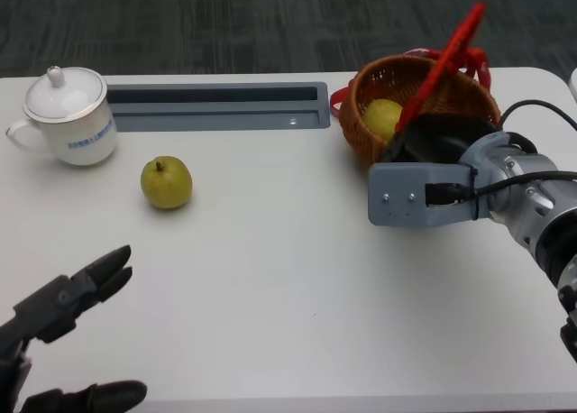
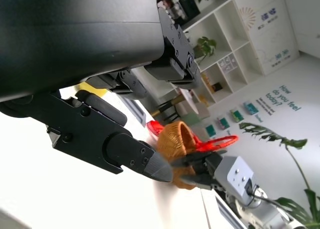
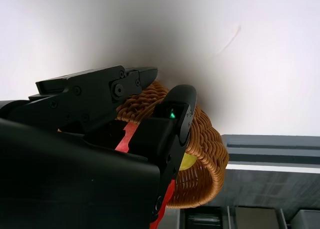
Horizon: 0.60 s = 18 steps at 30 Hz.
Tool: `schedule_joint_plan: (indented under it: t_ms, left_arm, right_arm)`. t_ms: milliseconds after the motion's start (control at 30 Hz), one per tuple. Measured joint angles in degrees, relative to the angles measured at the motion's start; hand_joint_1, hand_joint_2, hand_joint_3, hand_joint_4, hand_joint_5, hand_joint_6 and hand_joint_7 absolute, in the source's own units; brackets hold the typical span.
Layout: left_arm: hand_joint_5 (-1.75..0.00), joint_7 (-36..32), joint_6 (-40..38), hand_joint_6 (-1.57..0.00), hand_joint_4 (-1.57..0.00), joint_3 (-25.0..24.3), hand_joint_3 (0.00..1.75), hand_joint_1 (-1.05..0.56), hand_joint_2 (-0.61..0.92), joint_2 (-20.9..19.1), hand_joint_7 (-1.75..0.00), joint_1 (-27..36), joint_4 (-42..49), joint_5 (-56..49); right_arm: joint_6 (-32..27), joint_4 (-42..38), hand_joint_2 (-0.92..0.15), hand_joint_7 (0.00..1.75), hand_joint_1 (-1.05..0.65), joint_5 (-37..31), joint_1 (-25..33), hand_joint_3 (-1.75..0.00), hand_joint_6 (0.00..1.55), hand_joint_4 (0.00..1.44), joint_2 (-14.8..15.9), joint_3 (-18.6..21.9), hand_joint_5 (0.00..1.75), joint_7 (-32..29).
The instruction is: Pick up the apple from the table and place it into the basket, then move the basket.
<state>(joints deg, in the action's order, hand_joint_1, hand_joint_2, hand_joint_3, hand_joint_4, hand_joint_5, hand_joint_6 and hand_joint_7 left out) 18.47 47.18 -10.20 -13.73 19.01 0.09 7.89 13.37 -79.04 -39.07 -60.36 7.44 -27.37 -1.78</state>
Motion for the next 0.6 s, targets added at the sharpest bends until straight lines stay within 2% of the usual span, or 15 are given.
schedule_joint_plan:
  t_ms: [233, 367, 467, 600]
  left_arm:
    - [-0.01, 0.01, 1.38, -0.57, -0.65, -1.04, 0.0, -0.41, 0.77, 0.2, -0.01, 9.68, -6.09, 1.13]
    - [-0.01, 0.0, 1.82, -0.57, -0.66, -1.3, 0.0, -0.42, 0.78, 0.2, -0.01, 12.26, -7.69, 1.16]
    - [-0.01, 0.0, 1.68, -0.58, -0.67, -1.4, 0.0, -0.44, 0.78, 0.26, -0.01, 12.68, -8.21, 0.67]
    - [0.0, 0.0, 0.81, -0.58, -0.67, -1.27, 0.0, -0.45, 0.77, 0.33, 0.0, 11.66, -8.47, 0.34]
  right_arm:
    - [-3.5, -0.03, -0.91, 0.0, -0.13, 0.84, 0.92, -0.02, 0.98, 0.98, 0.22, 2.75, 0.0, -1.53]
    - [-3.76, -0.03, -0.86, 0.0, -0.25, 0.96, 1.67, 0.0, 0.86, 0.92, 0.47, 4.12, 0.0, -2.04]
    - [-3.65, -0.03, -0.82, 0.0, -0.42, 0.97, 2.22, 0.0, 0.75, 0.8, 0.49, 4.73, 0.0, -2.01]
    - [-3.1, -0.11, -0.8, 0.0, -0.64, 0.02, 2.53, 0.0, 0.52, 0.5, 0.64, 4.3, 0.0, -0.89]
